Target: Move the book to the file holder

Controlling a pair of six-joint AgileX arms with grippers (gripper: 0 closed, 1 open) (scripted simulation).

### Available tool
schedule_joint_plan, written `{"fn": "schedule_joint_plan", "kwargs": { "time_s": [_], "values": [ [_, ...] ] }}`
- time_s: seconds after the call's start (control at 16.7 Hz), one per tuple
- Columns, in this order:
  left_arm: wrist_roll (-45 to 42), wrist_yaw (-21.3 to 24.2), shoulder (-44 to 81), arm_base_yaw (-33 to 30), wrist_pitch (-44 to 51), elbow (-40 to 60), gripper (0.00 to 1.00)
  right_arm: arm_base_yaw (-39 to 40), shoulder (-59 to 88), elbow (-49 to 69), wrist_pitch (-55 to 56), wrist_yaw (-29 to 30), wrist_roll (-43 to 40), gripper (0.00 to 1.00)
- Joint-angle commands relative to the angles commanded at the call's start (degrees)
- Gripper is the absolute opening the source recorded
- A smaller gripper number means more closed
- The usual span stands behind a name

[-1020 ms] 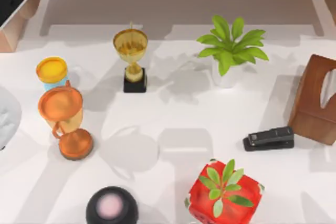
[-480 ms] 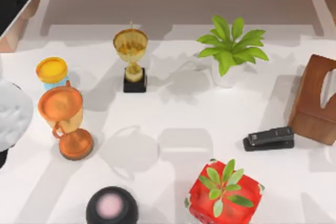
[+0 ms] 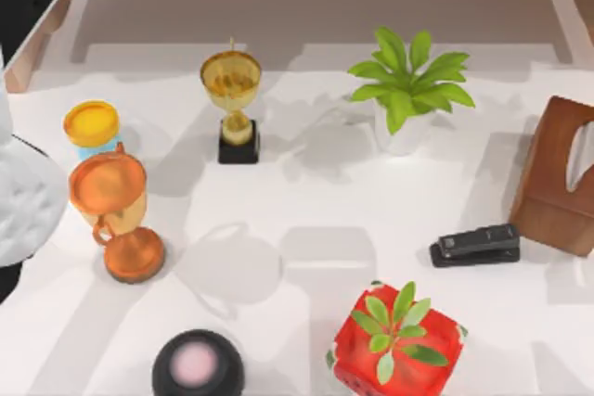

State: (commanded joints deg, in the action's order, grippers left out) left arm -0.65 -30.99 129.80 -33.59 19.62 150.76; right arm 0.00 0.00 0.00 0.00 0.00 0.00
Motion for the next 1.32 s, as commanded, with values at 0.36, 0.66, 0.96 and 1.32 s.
{"fn": "schedule_joint_plan", "kwargs": {
  "time_s": [0.36, 0.66, 0.96, 1.32],
  "values": [
    [-7.40, 2.24, -7.93, 9.32, -5.19, -5.52, 0.00, 0.00, 0.00, 0.00, 0.00, 0.00, 0.00, 1.00],
    [-22.67, 6.33, -17.01, 27.39, -12.87, -19.74, 0.00, 0.00, 0.00, 0.00, 0.00, 0.00, 0.00, 1.00],
    [-42.57, 13.35, -21.03, 48.09, -21.59, -41.14, 0.00, 0.00, 0.00, 0.00, 0.00, 0.00, 0.00, 1.00],
    [-67.22, 25.96, -21.84, 67.61, -32.33, -69.08, 0.00, 0.00, 0.00, 0.00, 0.00, 0.00, 0.00, 1.00]
  ]
}}
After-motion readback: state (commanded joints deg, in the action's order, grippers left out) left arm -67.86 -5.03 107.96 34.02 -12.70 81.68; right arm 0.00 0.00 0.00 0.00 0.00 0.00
